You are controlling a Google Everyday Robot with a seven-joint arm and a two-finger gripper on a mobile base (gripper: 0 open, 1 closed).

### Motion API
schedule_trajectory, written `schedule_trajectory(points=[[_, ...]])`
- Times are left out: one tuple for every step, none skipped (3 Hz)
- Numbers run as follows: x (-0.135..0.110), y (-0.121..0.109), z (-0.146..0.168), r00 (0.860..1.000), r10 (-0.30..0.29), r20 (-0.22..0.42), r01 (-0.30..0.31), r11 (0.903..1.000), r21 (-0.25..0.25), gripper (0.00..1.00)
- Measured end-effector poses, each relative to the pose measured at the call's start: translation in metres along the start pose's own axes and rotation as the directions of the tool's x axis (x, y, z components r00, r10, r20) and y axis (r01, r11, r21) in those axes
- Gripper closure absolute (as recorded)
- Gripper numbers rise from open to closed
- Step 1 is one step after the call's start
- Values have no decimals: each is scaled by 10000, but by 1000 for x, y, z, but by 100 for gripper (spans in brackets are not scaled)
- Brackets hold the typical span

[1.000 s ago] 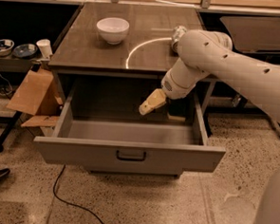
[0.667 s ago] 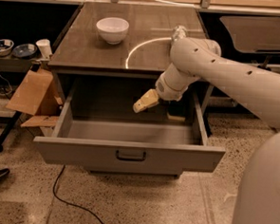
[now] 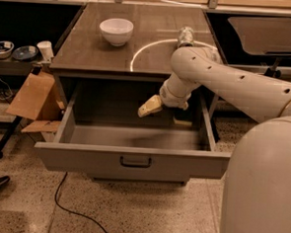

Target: Pick sponge from top drawer and place on counter

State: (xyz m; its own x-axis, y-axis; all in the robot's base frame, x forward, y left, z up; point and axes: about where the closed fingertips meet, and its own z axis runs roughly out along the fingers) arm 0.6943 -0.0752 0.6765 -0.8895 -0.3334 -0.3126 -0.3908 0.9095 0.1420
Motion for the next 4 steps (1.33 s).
schedule_trajectory(points=[[-2,-5,8,9996,235,132,-234,9997,-122,0],[-14,-26,24,9970,607,471,-606,9982,-49,0],[-24,-45,39,9920,1021,741,-1033,9946,133,0],[-22,-62,48,9836,1543,931,-1584,9866,391,0]])
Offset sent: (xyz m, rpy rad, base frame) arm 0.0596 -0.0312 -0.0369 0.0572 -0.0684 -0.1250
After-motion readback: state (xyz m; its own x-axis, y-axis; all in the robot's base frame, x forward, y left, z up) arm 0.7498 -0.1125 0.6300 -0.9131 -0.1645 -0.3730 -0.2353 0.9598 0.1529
